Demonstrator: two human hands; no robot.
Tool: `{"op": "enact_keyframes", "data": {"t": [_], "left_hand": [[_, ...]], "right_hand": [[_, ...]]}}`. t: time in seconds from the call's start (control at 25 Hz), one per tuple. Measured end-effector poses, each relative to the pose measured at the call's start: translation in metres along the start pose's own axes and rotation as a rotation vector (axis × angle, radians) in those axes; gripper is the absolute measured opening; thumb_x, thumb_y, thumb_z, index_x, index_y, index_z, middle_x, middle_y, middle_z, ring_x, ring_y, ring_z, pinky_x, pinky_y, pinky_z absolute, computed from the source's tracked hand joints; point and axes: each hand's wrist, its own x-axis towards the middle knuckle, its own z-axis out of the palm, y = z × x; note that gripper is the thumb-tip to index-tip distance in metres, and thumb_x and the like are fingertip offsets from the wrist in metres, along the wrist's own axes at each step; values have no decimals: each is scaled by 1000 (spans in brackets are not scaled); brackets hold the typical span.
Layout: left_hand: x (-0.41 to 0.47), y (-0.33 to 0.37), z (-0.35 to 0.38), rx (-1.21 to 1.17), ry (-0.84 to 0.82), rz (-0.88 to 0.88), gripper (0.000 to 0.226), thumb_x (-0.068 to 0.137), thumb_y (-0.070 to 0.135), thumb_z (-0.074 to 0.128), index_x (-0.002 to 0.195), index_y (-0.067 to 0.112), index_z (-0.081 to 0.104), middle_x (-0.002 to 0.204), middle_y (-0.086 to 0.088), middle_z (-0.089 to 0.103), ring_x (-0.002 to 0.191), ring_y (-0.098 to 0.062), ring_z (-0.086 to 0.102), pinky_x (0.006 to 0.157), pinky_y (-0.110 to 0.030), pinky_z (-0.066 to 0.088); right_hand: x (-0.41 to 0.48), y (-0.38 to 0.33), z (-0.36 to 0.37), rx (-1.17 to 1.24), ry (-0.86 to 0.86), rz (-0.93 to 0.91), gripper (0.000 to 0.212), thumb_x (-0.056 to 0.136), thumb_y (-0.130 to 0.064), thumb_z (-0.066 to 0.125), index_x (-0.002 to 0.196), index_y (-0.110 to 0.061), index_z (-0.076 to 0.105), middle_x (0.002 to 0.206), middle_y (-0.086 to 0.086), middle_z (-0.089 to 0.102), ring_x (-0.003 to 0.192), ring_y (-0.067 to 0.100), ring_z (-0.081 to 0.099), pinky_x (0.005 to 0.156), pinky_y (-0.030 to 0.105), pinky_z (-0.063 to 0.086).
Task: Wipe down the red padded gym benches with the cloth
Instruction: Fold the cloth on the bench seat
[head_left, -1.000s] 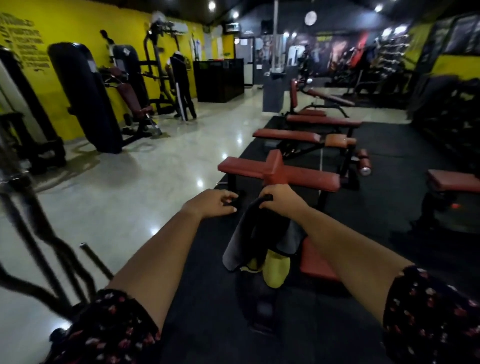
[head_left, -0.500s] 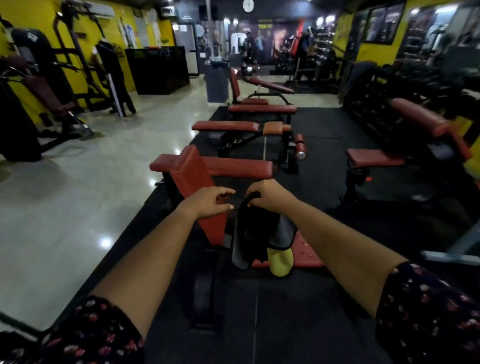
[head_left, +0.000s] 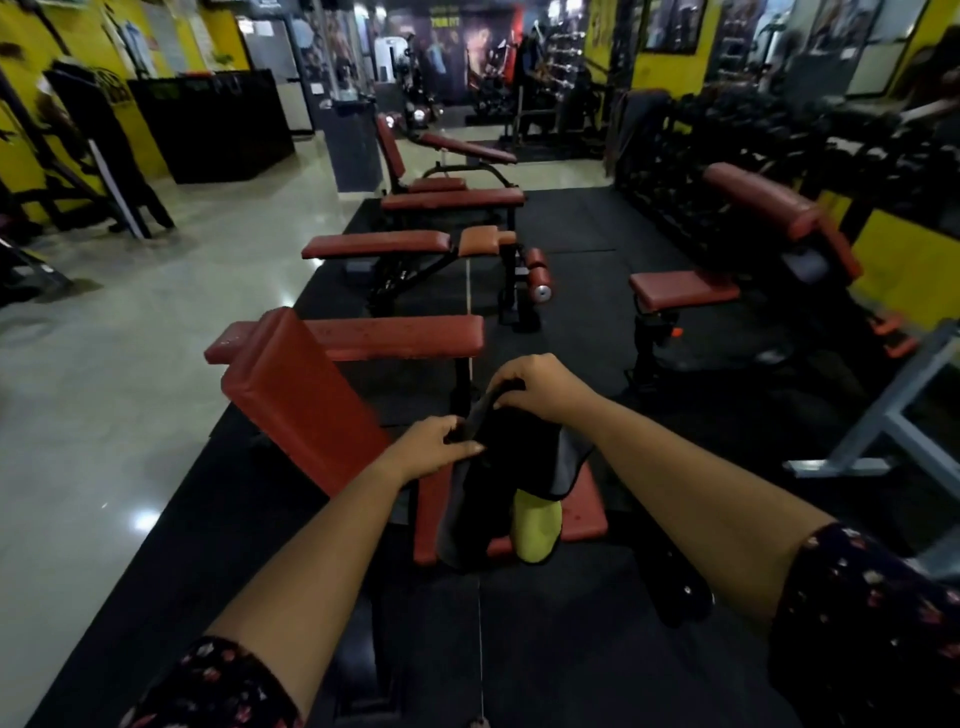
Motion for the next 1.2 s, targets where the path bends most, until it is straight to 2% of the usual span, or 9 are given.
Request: {"op": "enact_keyframes", "data": {"t": [0.2, 0.36, 0.48, 0.56, 0.72, 0.92, 1.0, 1.04, 1.2], "left_hand": [[63, -41, -2, -240, 45, -50, 12, 100, 21, 56, 105, 15, 65, 107, -5, 69, 104, -18, 64, 92, -33, 49], [110, -33, -18, -515, 354, -71, 26, 106, 15, 39, 90, 16, 60, 77, -2, 56, 66, -7, 60, 68, -21, 46], [139, -32, -34, -618, 365, -105, 27, 107, 14, 35, 91, 14, 57, 74, -5, 51, 47, -3, 61, 49, -11, 41], [154, -32, -28, -598, 306, -153, 24, 107, 15, 36, 99, 11, 58, 79, -4, 55, 49, -1, 62, 48, -10, 39], [176, -32, 5, -615, 217, -271, 24, 107, 22, 38, 101, 20, 62, 92, -3, 63, 68, -10, 64, 66, -23, 42], [208, -22, 37, -661, 173, -468, 31, 103, 41, 43, 114, 18, 61, 111, -2, 64, 93, -17, 62, 78, -27, 47], [224, -35, 55, -714, 178, -602, 56, 93, 61, 47, 124, 16, 61, 127, -7, 62, 115, -25, 58, 99, -37, 47], [228, -42, 61, -843, 167, -678, 61, 91, 63, 49, 127, 15, 60, 129, -11, 61, 118, -29, 58, 101, -43, 48], [214, -8, 57, -1130, 143, -813, 45, 93, 43, 59, 108, 1, 65, 119, -22, 64, 93, -29, 63, 77, -38, 52]], "right_hand": [[50, 55, -6, -9, -15, 143, 22, 86, -25, 72, 106, -16, 71, 109, 1, 70, 103, 19, 63, 90, 36, 50], [73, 101, -14, 18, 72, 248, 20, 89, -23, 69, 103, -8, 69, 105, 8, 70, 101, 23, 62, 82, 27, 45], [83, 128, -19, 40, 92, 257, 21, 89, -18, 70, 103, -3, 69, 105, 11, 70, 101, 22, 62, 76, 16, 36], [94, 141, -22, 19, -2, 223, 20, 89, -19, 69, 105, -6, 70, 107, 7, 70, 103, 20, 62, 83, 19, 41], [116, 162, -32, -8, -103, 127, 19, 88, -22, 70, 104, -12, 73, 108, 2, 71, 103, 18, 63, 92, 33, 48], [139, 185, -64, 156, -164, 8, 17, 85, -19, 74, 99, -9, 75, 101, -5, 69, 96, 4, 61, 84, 7, 41], [142, 192, -74, 278, -112, -15, 13, 83, -16, 76, 96, -12, 76, 97, -8, 69, 90, -1, 62, 85, 7, 43], [143, 192, -77, 343, -79, -19, 10, 83, -15, 76, 93, -15, 76, 95, -7, 71, 89, 0, 63, 86, 10, 46], [140, 202, -85, 461, 1, -42, 10, 83, -15, 76, 84, -25, 72, 93, -4, 72, 87, 3, 65, 83, 15, 49]]}}
